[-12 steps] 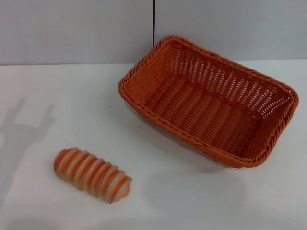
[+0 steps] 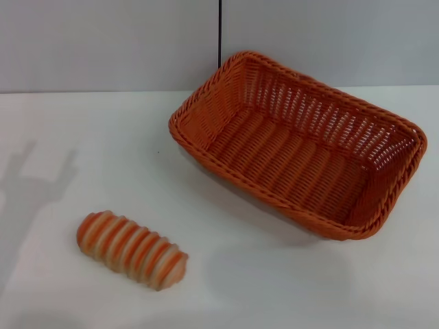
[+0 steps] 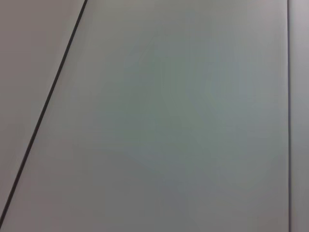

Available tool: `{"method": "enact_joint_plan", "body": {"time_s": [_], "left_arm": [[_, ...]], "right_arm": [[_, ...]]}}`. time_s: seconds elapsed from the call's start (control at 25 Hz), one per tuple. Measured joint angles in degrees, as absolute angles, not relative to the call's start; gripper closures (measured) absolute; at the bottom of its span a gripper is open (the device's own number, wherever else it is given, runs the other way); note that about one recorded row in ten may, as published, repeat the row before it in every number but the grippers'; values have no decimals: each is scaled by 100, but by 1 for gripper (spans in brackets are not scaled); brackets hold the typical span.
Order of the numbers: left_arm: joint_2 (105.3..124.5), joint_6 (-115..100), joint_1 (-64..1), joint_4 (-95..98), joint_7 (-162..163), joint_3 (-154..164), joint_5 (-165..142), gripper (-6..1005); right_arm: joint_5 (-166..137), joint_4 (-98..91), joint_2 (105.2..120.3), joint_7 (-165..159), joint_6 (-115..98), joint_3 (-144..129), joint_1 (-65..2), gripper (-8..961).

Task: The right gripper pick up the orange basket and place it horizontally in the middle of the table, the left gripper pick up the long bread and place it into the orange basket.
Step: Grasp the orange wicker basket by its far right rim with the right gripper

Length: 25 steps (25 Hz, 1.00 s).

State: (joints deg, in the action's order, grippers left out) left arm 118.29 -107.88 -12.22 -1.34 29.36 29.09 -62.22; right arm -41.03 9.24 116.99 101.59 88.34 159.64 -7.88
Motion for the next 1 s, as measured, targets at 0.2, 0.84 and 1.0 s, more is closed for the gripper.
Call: {"method": "enact_joint_plan", "body": {"time_s": [0.2, 0.84, 1.0], "left_arm": [[11830, -10741, -1221, -127, 2936, 2915, -6222, 169], [11830, -10659, -1263, -132, 2936, 2918, -6223, 170], [11830, -10659, -1266, -148, 2936, 2918, -6223, 170]], "right_arm": [[-4113, 986, 11625, 10045, 8911, 15764, -800, 388], [-5037, 1366, 11332, 9672, 9168, 15461, -934, 389], [-5151, 1612, 11164, 9384, 9275, 15101, -987, 389]]}}
